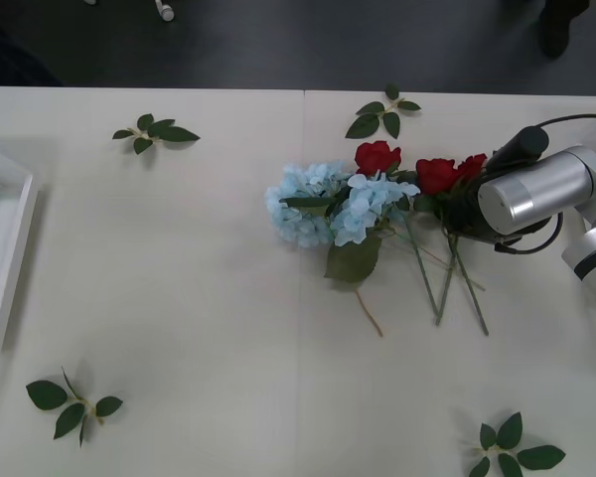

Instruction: Put the red flowers into the right box and the blue flowers into the left box

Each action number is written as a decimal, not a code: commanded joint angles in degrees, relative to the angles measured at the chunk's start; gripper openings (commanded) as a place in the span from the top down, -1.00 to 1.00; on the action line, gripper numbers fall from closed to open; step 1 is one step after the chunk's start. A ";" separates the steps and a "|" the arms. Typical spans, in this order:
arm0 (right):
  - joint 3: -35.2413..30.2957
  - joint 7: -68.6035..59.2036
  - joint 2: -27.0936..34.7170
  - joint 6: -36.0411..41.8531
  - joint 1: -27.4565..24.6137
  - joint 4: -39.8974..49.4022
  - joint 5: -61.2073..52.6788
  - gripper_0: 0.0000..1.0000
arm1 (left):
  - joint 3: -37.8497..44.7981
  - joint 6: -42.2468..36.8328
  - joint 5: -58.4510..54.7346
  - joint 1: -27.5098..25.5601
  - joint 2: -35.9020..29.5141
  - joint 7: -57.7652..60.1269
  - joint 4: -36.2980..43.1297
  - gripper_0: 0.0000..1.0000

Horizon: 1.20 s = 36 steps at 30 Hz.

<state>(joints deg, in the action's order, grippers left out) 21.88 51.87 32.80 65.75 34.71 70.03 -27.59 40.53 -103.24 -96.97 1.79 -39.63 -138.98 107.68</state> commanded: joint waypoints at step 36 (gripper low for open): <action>-21.44 3.33 15.63 16.08 0.36 18.74 -23.30 1.00 | -2.39 -0.30 0.73 5.33 8.60 -16.02 0.34 -1.00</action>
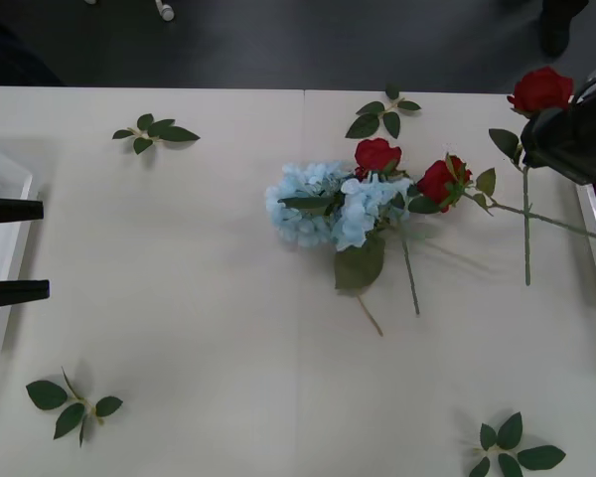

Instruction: Put the red flowers into the right box and the blue flowers into the left box

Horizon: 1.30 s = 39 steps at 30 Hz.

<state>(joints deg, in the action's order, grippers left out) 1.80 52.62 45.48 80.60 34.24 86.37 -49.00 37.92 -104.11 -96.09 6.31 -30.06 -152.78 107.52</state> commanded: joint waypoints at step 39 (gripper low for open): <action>-8.65 2.14 12.27 18.28 1.97 13.47 -13.40 1.00 | 0.22 0.57 -0.15 0.81 -0.96 -2.22 0.50 -1.00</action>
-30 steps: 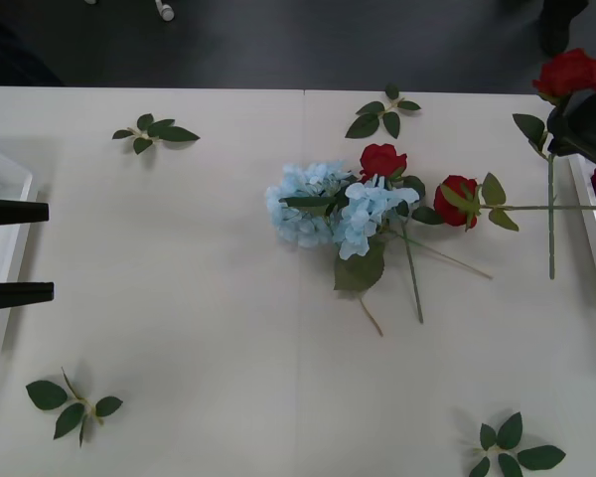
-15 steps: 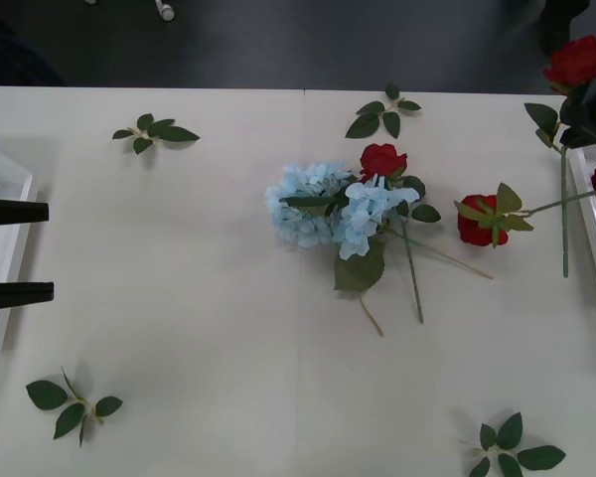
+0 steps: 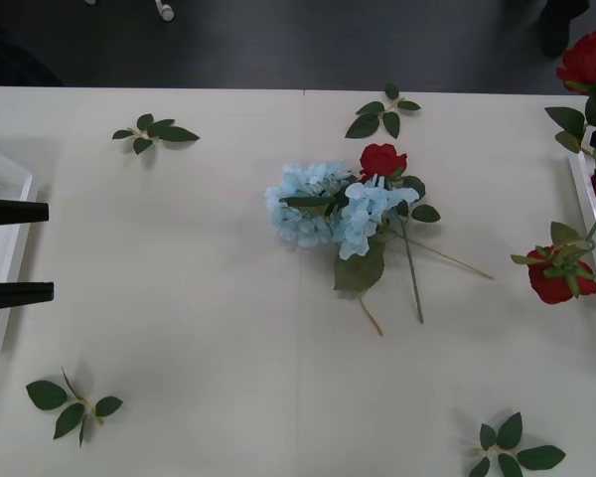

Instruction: Put the red flowers into the right box and the blue flowers into the left box

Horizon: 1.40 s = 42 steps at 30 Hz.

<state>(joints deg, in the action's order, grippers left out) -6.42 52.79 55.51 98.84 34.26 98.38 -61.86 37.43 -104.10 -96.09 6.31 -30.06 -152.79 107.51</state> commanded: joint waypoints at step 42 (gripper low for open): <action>-0.97 1.79 2.41 0.21 1.51 1.20 -0.54 1.00 | 0.72 0.57 -0.15 0.81 -0.96 -2.21 0.51 -1.00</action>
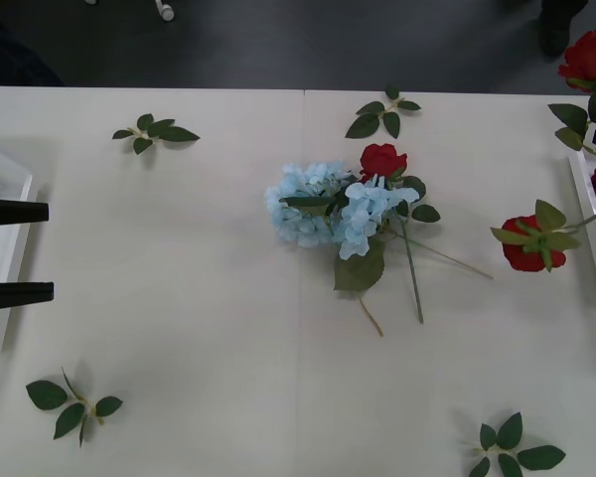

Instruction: Put the red flowers into the right box and the blue flowers into the left box

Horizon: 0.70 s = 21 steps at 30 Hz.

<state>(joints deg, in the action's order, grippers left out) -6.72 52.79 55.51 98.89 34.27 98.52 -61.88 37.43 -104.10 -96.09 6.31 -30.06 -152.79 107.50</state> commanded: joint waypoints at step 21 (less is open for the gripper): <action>-0.66 6.00 2.41 0.69 0.71 0.98 -0.70 -1.00 | 0.72 0.57 -0.15 0.81 -0.96 -2.21 0.51 -1.00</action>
<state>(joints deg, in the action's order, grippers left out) -6.72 58.81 55.51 99.72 34.26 98.52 -62.69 37.43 -104.10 -96.09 6.31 -30.06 -152.79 107.50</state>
